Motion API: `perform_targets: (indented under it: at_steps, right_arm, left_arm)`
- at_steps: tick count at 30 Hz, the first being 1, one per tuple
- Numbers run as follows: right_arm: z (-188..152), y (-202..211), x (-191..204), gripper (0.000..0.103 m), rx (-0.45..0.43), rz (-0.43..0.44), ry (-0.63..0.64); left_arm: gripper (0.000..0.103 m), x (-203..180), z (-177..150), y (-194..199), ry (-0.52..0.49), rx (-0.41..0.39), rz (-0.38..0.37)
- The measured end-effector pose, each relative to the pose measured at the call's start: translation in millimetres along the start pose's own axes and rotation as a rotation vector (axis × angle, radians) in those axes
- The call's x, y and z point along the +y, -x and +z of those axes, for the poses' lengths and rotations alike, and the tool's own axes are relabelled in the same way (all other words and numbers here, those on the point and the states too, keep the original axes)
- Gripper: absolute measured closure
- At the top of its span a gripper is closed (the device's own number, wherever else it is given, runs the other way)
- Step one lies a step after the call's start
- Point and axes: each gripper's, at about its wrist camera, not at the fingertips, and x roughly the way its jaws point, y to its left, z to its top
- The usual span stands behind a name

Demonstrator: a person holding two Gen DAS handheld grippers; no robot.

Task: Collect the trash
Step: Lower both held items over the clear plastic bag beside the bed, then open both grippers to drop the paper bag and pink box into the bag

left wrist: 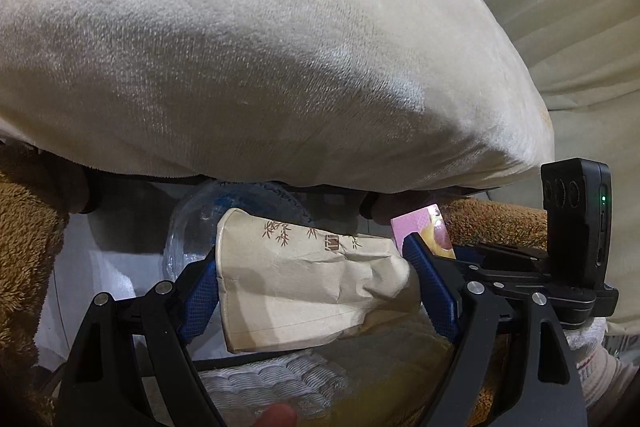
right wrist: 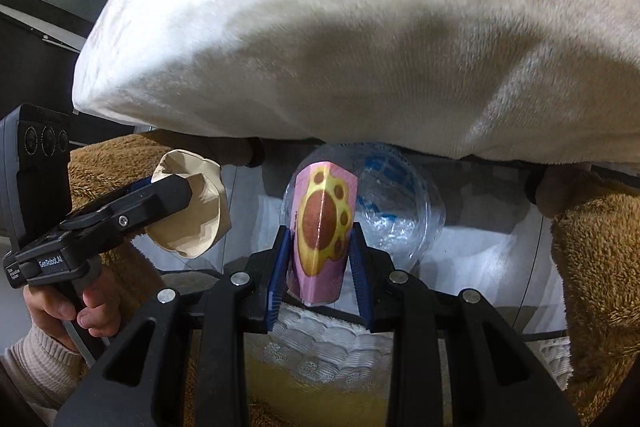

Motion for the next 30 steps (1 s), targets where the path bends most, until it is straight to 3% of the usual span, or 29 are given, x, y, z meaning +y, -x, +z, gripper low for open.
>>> perform_targets:
  at_steps: [9,27,28,30]
  right_arm:
    - [3,-17,-6,0.072,0.081,0.005,-0.042]
    - [4,-22,-11,0.07,0.093,-0.013,-0.061]
    - [4,-21,-11,0.069,0.091,-0.012,-0.065]
    - [5,-21,-12,0.068,0.088,-0.009,-0.074]
  left_arm:
    - [0.02,6,-2,-17,0.018,0.078,0.011]
    - [0.019,11,-6,-27,0.024,0.122,0.015]
    - [0.019,10,-6,-28,0.023,0.122,0.024]
    - [0.008,8,-5,-29,0.021,0.118,0.058]
